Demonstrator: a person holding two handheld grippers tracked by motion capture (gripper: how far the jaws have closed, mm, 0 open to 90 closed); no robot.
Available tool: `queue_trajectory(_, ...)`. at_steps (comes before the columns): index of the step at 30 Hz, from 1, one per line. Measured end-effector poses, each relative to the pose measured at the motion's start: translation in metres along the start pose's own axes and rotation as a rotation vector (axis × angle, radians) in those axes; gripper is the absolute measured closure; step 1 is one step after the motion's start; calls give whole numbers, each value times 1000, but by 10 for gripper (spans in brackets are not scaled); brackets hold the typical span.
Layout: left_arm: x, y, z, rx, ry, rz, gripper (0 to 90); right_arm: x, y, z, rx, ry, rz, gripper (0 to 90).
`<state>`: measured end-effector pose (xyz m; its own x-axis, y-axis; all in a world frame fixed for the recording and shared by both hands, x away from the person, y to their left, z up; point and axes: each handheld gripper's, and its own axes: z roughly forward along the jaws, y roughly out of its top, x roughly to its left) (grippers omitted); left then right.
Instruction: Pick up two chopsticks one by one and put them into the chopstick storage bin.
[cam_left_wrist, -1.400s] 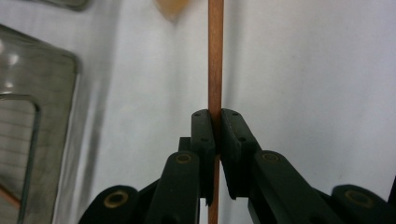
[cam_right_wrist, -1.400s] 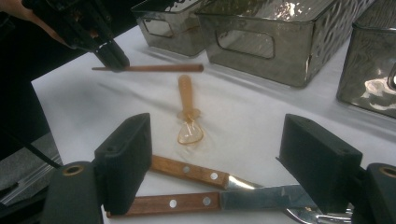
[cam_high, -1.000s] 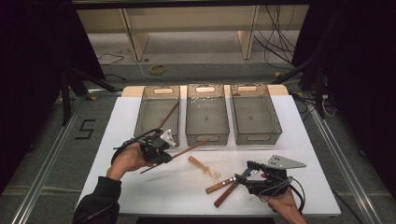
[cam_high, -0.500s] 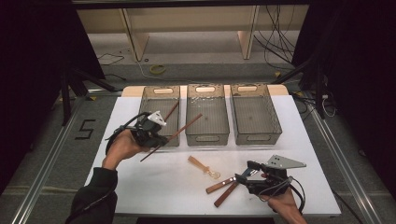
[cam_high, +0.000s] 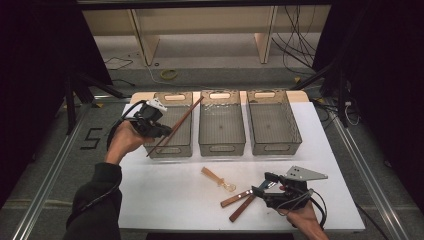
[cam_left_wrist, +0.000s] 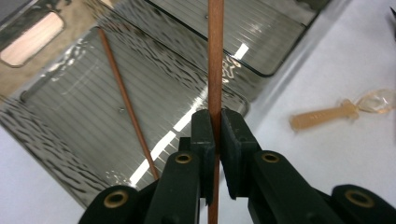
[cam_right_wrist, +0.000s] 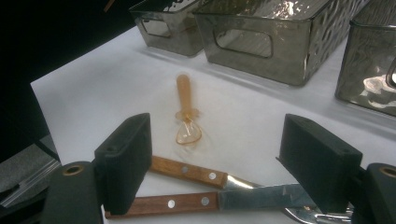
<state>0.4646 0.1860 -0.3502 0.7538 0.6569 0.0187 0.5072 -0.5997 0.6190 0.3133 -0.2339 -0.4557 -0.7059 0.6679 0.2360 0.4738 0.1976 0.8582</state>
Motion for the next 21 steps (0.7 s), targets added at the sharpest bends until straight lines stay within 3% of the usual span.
queue_trajectory(11,20,15,3,-22,40,-52,835,0,0,0,-1,2,3,261)
queue_trajectory(21,40,19,13,-35,82,-101,834,0,0,0,-2,3,2,261)
